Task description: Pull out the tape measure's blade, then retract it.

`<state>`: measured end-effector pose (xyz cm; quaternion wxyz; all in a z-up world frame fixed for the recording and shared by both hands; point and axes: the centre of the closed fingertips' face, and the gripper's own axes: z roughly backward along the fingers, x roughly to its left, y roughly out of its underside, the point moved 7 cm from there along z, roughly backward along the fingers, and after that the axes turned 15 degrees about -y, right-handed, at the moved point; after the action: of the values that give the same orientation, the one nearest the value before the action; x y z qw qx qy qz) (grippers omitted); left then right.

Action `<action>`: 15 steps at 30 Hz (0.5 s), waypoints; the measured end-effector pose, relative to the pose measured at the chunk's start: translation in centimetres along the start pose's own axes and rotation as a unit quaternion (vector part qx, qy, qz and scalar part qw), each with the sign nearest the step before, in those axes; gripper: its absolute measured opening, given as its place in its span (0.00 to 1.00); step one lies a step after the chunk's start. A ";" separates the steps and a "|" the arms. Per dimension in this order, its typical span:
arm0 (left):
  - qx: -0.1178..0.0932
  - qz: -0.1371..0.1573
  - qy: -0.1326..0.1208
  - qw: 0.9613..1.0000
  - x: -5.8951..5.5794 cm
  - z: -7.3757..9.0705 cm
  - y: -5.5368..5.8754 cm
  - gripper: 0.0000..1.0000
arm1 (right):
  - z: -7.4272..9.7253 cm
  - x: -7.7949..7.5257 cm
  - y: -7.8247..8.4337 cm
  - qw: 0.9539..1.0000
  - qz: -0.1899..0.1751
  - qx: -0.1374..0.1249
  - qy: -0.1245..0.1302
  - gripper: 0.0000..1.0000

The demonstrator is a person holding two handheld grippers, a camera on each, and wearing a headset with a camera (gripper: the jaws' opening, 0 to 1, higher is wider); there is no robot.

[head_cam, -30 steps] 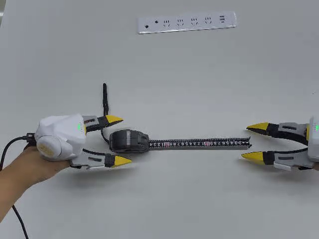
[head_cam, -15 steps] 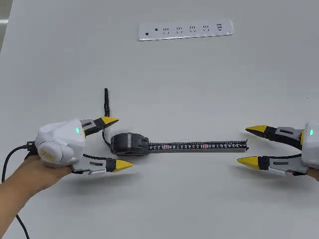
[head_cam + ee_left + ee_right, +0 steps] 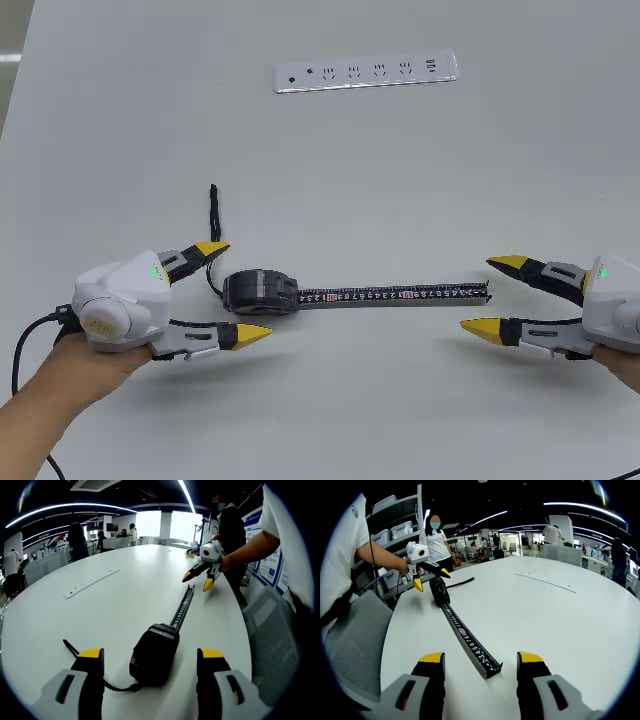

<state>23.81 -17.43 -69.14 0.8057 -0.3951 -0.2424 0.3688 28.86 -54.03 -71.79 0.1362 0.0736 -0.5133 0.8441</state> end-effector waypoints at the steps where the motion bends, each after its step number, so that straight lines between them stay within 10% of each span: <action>1: 0.001 0.001 -0.003 1.000 0.0 0.1 0.1 0.74 | 0.0 0.0 0.1 1.000 -0.001 0.001 0.003 0.58; 15: -0.011 0.039 -0.039 0.998 0.1 1.5 0.7 0.74 | 0.5 1.4 -0.1 0.999 -0.009 -0.005 0.039 0.62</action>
<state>22.64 -16.38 -68.83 0.7764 -0.3981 -0.2618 0.4126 27.58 -54.22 -71.06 0.1647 0.0444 -0.5111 0.8424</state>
